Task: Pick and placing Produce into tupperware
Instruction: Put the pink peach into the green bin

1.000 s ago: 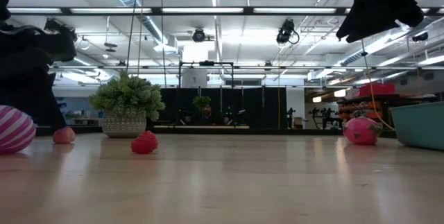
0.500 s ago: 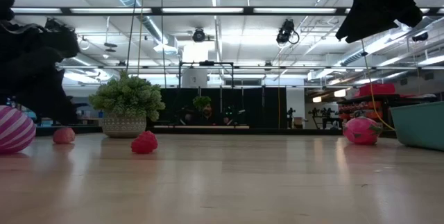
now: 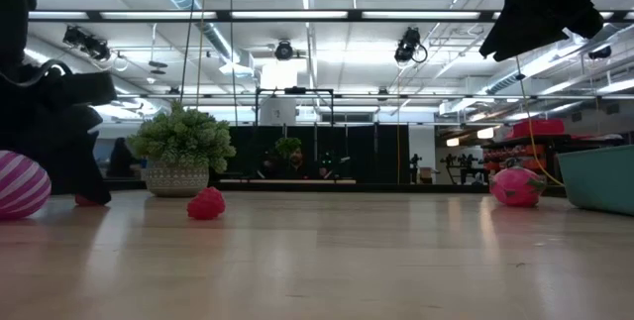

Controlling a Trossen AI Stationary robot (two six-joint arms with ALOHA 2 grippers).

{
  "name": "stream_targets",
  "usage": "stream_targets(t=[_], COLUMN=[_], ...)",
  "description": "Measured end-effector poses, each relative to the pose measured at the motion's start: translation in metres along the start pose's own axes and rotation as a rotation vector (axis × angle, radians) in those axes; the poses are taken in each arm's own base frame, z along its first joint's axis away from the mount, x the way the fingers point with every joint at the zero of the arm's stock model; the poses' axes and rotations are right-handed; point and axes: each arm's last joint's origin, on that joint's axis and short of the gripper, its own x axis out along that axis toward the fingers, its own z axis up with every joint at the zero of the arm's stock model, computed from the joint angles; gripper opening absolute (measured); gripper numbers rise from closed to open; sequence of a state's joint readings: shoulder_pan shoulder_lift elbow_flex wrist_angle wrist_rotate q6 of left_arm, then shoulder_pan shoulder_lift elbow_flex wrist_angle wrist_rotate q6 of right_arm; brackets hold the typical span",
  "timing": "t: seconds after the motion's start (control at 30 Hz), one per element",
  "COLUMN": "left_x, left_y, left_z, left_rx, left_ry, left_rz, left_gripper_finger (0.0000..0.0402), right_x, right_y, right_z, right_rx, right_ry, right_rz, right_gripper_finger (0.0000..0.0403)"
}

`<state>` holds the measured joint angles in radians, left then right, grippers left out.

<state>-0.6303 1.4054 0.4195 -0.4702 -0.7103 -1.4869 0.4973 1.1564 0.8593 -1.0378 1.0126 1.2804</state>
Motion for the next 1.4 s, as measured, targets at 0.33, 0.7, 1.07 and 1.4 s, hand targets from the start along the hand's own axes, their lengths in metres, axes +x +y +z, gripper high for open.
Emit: stream_targets(t=[0.33,0.7,1.07,1.4], left_x=[0.002,0.006,-0.017,-0.024], left_y=[-0.003,-0.01,-0.091,-0.126], left_z=[-0.001,0.008,0.119,0.245], left_rx=[-0.038,-0.082,0.094,0.227], left_ry=[-0.01,0.007,-0.259,-0.459], left_rz=[-0.01,-0.024,-0.274,-0.556], left_gripper_finger=[0.0139,0.0059,0.0063,0.0063], right_x=[0.0,0.0,-0.004,-0.033], right_y=[0.0,0.001,-0.001,-0.014], right_z=[0.0,0.0,0.001,0.001], right_rx=[-0.001,0.012,0.031,0.103], right_ry=[0.0,-0.002,0.052,0.187], right_rz=[0.0,0.008,0.045,0.256], right_gripper_finger=[0.0185,0.0184,0.0184,0.0181])
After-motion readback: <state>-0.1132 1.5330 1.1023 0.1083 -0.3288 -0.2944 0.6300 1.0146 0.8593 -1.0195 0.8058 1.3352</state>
